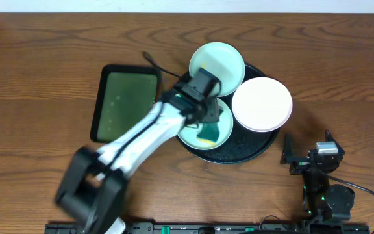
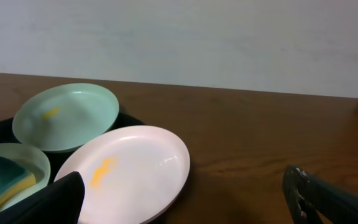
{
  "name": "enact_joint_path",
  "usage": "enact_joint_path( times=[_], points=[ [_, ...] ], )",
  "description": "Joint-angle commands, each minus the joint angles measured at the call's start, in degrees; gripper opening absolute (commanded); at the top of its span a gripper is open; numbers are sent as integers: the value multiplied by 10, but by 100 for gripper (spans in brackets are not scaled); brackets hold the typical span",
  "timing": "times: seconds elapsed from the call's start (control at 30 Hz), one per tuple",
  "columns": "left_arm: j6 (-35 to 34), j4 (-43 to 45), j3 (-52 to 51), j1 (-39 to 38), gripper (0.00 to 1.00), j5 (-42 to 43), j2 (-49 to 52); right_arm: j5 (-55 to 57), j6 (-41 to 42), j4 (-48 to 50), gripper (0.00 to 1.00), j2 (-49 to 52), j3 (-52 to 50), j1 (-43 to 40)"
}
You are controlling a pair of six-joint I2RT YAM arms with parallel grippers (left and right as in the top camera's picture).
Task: Clean dirty plates on tray and stack at the side
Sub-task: 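Release the sponge onto the front green plate and withdraw the left gripper, then reach the right gripper to the front green plate rim and grasp it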
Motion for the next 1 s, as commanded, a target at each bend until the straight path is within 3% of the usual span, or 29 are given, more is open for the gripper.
enact_joint_path(
  times=[0.0,0.03,0.13,0.17,0.4,0.6,0.7,0.83,0.9,0.97],
  points=[
    [5,-21,6,47,58,-53,-120,1,-7,-3,99,-3,-1,-8],
    [5,-32,6,61,58,-70,-142,1,-7,-3,99,-3,-1,-8],
    [5,-79,6,107,79,-118,-198,0,-7,-2,99,-3,-1,-8],
    [5,-102,6,127,81,-134,-217,1,-7,-3,99,-3,-1,-8],
    [5,-185,6,196,81,-141,-243,5,17,24,99,-3,-1,-7],
    [5,-201,6,198,81,-141,-232,-264,235,134,99,-3,-1,-8],
    [5,-206,6,198,81,-141,-229,-258,286,260,99,-3,-1,-8],
    [5,-222,6,198,81,-141,-229,-221,311,522,99,-3,8,-8],
    [5,-230,6,198,81,-141,-229,-168,310,551,99,-3,42,-8],
    [5,-237,6,198,81,-141,-229,-156,276,463,99,6,121,-8]
  ],
)
